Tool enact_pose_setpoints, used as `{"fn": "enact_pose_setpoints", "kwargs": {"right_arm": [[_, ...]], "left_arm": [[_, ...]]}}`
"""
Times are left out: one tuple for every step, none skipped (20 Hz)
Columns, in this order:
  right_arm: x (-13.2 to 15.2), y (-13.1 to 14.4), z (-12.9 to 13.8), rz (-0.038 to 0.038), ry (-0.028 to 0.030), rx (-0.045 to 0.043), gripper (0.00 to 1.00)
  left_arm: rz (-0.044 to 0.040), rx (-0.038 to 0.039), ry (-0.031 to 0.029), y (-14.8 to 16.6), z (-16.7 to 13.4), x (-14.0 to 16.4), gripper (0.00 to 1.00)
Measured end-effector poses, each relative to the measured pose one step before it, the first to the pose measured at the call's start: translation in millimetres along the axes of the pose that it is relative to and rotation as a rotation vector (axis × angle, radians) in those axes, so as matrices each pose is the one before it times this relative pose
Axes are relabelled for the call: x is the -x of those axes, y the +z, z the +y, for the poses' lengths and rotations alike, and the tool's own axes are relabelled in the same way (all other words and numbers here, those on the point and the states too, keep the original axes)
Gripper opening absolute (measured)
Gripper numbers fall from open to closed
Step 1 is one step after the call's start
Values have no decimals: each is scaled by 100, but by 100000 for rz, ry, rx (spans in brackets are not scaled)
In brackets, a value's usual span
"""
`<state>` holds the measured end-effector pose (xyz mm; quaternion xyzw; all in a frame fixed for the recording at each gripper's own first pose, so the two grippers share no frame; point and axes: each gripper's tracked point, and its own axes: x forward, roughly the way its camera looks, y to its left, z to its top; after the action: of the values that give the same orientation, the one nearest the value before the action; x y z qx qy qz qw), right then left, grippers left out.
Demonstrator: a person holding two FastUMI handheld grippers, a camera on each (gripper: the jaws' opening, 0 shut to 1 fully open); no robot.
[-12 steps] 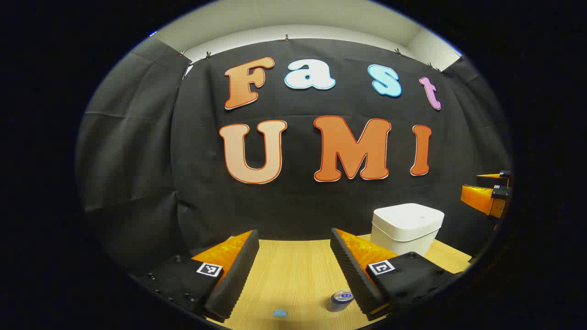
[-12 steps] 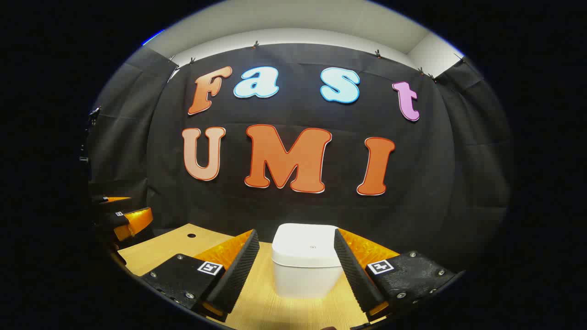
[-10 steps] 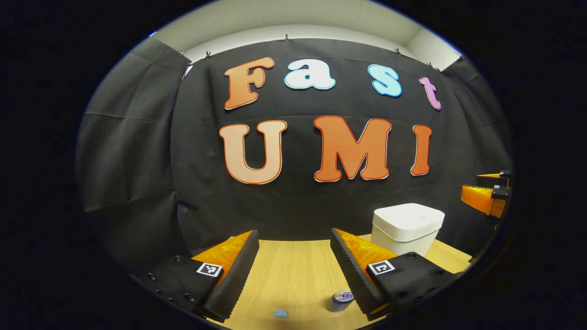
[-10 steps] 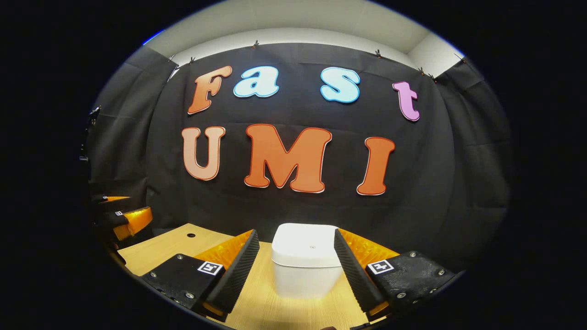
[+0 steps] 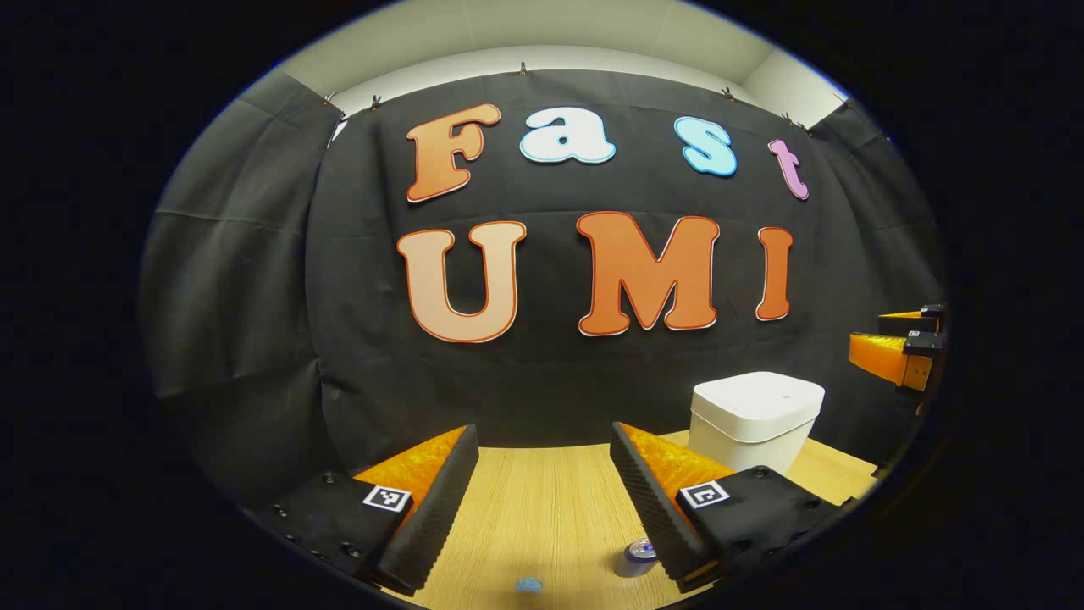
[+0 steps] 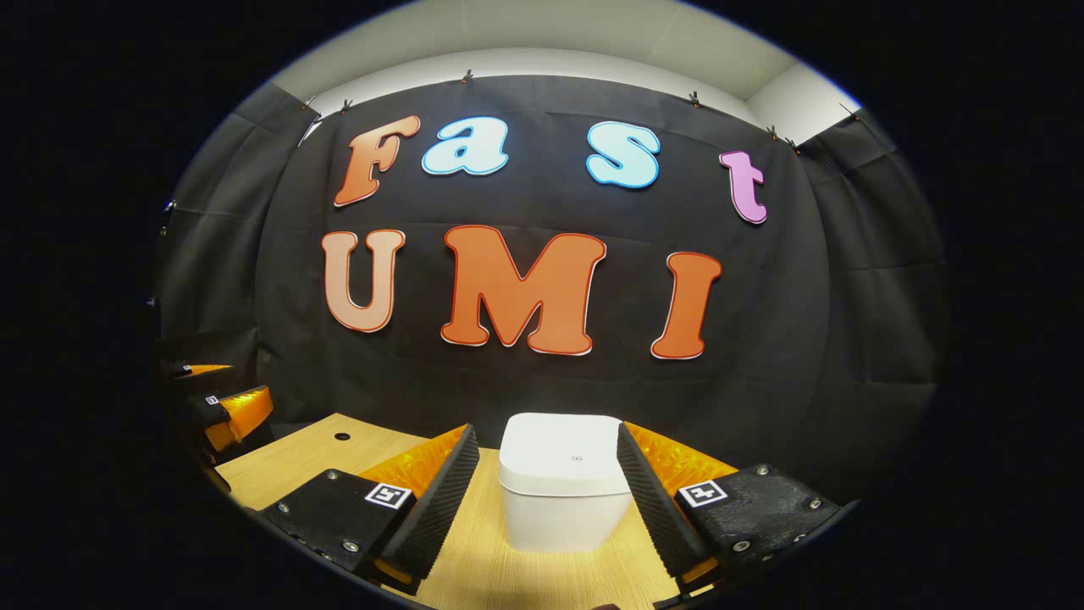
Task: Press the lid of the desktop garbage bin to open it, pick up the crumpled paper on the desktop and throw it into the bin, then pick up the pop can on the desktop and drop it into the bin, and finally close the garbage bin lid.
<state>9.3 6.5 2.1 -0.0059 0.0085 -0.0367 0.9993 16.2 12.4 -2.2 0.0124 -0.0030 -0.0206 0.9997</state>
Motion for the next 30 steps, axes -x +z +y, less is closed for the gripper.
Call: {"fn": "enact_pose_setpoints", "kwargs": {"right_arm": [[-30,23,-109,207,-1177,589,99],[-45,-37,-62,554,-1272,472,99],[-5,19,-266,764,-1882,313,99],[-121,-57,-99,626,-1378,262,99],[-4,5,-198,371,-1781,470,99],[89,10,-161,294,-1139,541,99],[59,107,-85,222,-1082,1090,99],[-85,247,-33,-162,-948,1273,98],[-74,245,-118,75,-764,1327,98],[-85,255,-230,-77,-662,788,98],[-301,512,-9,-138,533,156,95],[-207,192,176,-574,952,-184,93],[-600,268,323,343,1757,-290,89],[-531,-84,287,1720,2116,-351,86],[-387,-318,165,2020,1610,-631,83],[-657,-83,143,1414,1550,-158,78],[-568,-177,-20,1357,957,213,77],[-489,-133,-38,1123,810,195,71],[-577,-128,-54,1026,1050,-329,68],[-546,-277,51,1135,1130,-814,63],[-599,-155,8,1058,1057,-1134,60],[-746,-178,-229,922,70,-1289,53],[-636,-263,-107,1402,518,-964,48],[-648,-238,-169,960,-23,-289,37],[-635,-34,-265,372,-157,159,30],[-560,-113,-237,338,105,166,20],[-527,-121,-167,375,364,34,16],[-671,-121,-215,766,460,-379,9],[-455,-208,-161,670,807,-445,4],[-405,-245,104,963,1684,-621,1]], "left_arm": [[124,-50,-652,31,179,-94,99],[37,-10,-836,-224,57,75,99],[481,-37,-763,-112,223,119,99],[313,-132,-833,-58,152,35,100],[135,-69,-649,-266,241,53,100],[178,-59,-998,-138,128,163,100],[220,-25,-619,-235,161,143,99],[232,66,-666,-203,239,263,100],[210,106,-345,-337,149,265,100],[400,370,156,-158,313,205,100],[395,856,884,-249,398,322,100],[-171,568,1258,-75,412,211,100],[-460,95,2196,144,494,115,100],[325,-268,2095,-47,420,48,99],[72,108,1628,66,220,103,99],[-423,282,1135,202,141,-3,99],[82,-184,1197,-6,-43,30,100],[386,-259,1110,6,58,-1,100],[381,-85,1151,-214,38,155,100],[184,85,1146,-19,60,87,100],[519,38,1014,-119,-4,40,100],[536,-46,823,-60,-8,44,100],[500,-141,978,-358,-1,-70,100],[637,-90,988,-69,50,-102,100],[576,109,1126,-123,173,-6,100],[779,76,1034,-181,-74,-136,100],[451,-13,862,-181,-185,-84,100],[536,-82,997,-72,-125,-183,99],[184,-217,523,0,-119,-66,100],[202,-325,571,-70,-247,-130,100]]}}
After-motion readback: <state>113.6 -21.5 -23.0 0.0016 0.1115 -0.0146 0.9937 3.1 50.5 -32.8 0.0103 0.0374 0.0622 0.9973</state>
